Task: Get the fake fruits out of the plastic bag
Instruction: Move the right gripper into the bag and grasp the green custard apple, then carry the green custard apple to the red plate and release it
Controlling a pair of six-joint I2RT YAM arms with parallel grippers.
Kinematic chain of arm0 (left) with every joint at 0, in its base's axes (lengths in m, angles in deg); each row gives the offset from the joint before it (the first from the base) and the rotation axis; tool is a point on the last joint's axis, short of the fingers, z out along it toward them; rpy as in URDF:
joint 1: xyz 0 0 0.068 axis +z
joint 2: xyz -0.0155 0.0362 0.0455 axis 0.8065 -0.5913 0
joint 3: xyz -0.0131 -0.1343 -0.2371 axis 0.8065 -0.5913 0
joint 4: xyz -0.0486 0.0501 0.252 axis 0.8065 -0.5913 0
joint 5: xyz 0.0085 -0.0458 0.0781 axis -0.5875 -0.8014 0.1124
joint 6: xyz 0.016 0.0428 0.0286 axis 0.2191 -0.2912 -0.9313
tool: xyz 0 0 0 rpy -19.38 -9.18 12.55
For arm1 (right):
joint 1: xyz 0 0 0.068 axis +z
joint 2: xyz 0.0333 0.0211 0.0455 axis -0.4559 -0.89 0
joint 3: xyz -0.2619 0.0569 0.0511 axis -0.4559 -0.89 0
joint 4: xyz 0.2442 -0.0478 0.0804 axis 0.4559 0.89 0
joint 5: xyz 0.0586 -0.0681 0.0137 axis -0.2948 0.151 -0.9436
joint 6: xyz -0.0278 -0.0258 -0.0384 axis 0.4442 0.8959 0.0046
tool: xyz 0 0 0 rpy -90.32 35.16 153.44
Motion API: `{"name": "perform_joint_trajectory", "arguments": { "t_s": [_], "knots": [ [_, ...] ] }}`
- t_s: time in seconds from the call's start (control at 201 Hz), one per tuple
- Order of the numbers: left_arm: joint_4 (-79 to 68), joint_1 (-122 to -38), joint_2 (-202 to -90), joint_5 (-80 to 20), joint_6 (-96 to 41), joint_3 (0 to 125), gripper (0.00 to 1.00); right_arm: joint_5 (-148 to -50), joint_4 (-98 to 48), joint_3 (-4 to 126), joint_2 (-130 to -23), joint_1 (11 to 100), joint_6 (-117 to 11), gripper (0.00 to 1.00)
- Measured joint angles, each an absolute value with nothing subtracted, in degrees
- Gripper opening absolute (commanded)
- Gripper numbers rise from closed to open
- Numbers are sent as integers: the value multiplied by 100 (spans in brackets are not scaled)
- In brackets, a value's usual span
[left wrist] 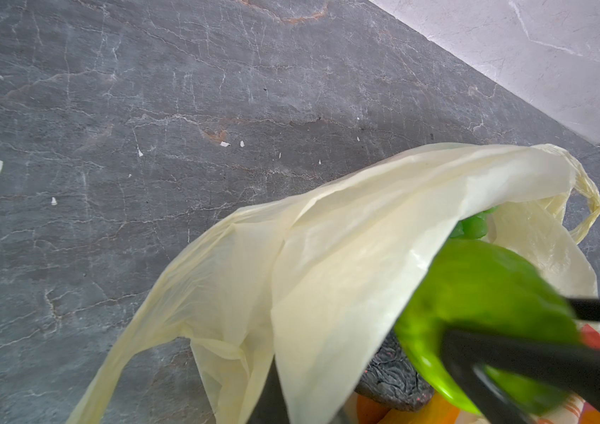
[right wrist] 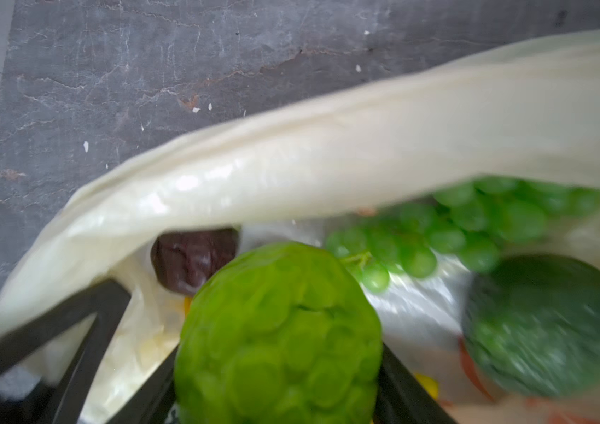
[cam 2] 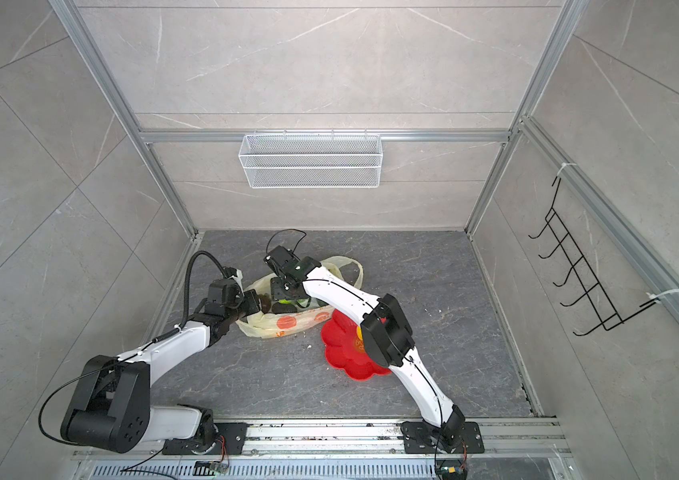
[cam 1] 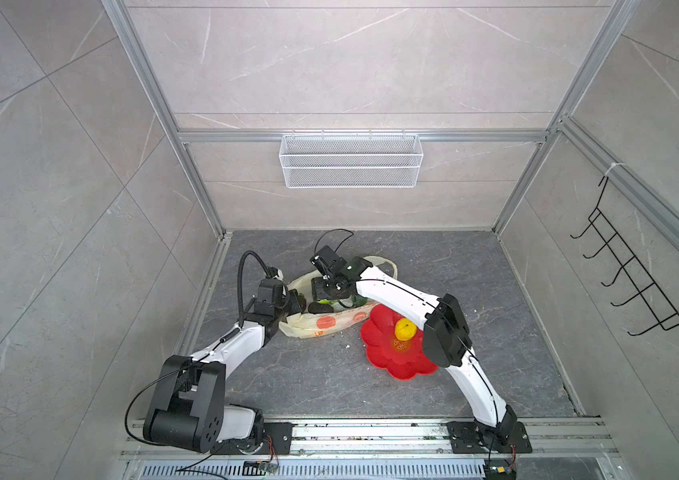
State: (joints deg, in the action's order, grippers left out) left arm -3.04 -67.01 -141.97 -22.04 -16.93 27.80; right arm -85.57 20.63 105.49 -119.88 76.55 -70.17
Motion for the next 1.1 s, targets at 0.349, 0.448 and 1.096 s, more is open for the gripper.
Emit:
{"name": "perform_joint_trajectory", "arguments": {
  "t_s": [0.349, 0.448, 1.096],
  "knots": [
    [-308, -6701, -14197, -2156, -1713, 2780, 2, -8482, 1338, 7591, -9470, 7658, -7231, 67],
    [-308, -6701, -14197, -2147, -1713, 2780, 2, -8393, 1272, 6748, -8718, 7662, -7404, 67],
    [-308, -6701, -14197, -2095, -1715, 2780, 2, -8338, -13, 3581, -7440, 7393, -9074, 65]
  ]
}}
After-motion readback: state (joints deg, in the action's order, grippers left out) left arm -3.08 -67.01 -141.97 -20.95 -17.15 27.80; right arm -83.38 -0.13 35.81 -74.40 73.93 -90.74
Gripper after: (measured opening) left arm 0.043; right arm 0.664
